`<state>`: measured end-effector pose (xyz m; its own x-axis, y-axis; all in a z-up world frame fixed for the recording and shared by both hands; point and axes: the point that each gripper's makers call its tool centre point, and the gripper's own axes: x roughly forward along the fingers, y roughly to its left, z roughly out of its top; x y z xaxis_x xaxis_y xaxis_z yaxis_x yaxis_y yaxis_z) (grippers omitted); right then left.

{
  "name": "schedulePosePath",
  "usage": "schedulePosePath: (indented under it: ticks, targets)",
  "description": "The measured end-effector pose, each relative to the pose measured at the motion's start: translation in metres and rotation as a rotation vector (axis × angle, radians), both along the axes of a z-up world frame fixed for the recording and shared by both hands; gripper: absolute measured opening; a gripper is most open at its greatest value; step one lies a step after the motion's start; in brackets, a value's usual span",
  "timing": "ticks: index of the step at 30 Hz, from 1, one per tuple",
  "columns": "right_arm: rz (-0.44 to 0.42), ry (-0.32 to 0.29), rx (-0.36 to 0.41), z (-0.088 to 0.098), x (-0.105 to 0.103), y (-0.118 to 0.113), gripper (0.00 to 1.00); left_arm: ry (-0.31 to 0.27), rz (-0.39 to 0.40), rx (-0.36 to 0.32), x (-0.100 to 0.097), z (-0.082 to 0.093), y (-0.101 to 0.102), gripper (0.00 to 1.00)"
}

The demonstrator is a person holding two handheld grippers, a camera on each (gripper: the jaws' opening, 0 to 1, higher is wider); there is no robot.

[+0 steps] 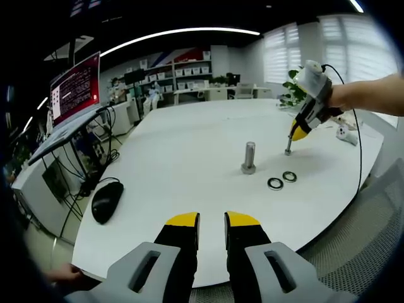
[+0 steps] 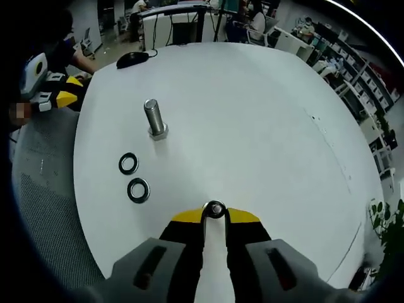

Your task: Place the washer onto the threaded stud by aligning its center hole with the stud, sliding it down to the base, and recovering from edge contact or off-axis alignment until the washer reaches the visible bottom stop.

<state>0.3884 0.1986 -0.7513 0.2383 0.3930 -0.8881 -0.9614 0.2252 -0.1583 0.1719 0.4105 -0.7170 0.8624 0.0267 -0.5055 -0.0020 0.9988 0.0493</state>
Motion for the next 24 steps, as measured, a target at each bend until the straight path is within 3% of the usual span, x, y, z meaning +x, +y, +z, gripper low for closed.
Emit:
schedulePosePath:
  ticks: [6,15,24]
  targets:
    - [0.033,0.025,-0.035,-0.013,-0.003,-0.002,0.14,0.000,-0.002,-0.001,0.000,0.000,0.000,0.13]
    - [0.002,0.061,-0.034,-0.028,-0.004,-0.006,0.16,-0.002,-0.001,-0.003,0.000,0.000,0.000,0.13]
    - [-0.021,0.080,-0.025,-0.029,-0.014,-0.014,0.16,-0.004,-0.001,-0.003,0.001,0.000,-0.001,0.13]
